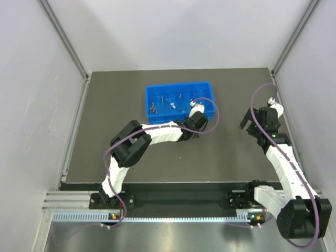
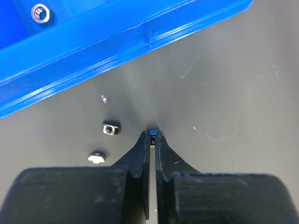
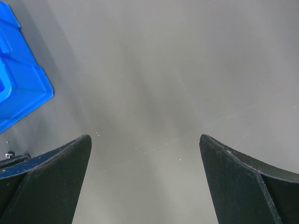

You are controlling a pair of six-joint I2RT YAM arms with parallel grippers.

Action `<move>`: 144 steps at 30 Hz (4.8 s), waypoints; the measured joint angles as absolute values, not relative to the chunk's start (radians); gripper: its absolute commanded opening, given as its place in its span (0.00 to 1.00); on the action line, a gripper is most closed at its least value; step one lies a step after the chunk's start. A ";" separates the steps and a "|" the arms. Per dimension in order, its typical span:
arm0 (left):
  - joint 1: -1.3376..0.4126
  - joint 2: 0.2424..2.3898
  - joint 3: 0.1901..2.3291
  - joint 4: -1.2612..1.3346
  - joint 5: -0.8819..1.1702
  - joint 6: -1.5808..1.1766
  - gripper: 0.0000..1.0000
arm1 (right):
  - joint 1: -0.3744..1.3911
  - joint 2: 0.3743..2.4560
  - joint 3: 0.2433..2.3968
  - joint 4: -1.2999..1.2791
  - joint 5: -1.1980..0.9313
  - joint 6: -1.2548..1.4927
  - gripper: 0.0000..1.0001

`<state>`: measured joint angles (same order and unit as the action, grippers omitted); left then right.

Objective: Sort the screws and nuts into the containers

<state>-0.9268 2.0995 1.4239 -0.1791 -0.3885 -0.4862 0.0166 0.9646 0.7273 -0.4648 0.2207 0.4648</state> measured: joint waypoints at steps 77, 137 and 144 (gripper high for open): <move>-0.827 1.960 1.299 -0.247 -0.245 -0.490 0.51 | 0.017 1.017 0.693 -0.409 0.149 0.465 1.00; -0.856 2.011 1.337 -0.276 -0.339 -0.503 0.27 | 0.017 1.017 0.694 -0.413 0.182 0.465 1.00; -0.867 1.991 1.313 -0.295 -0.351 -0.516 0.26 | 0.017 1.017 0.694 -0.412 0.182 0.467 1.00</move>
<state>-0.8669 1.9907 1.3132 -0.2955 -0.3508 -0.5156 0.0166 1.0172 0.6937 -0.4122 0.1818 0.4675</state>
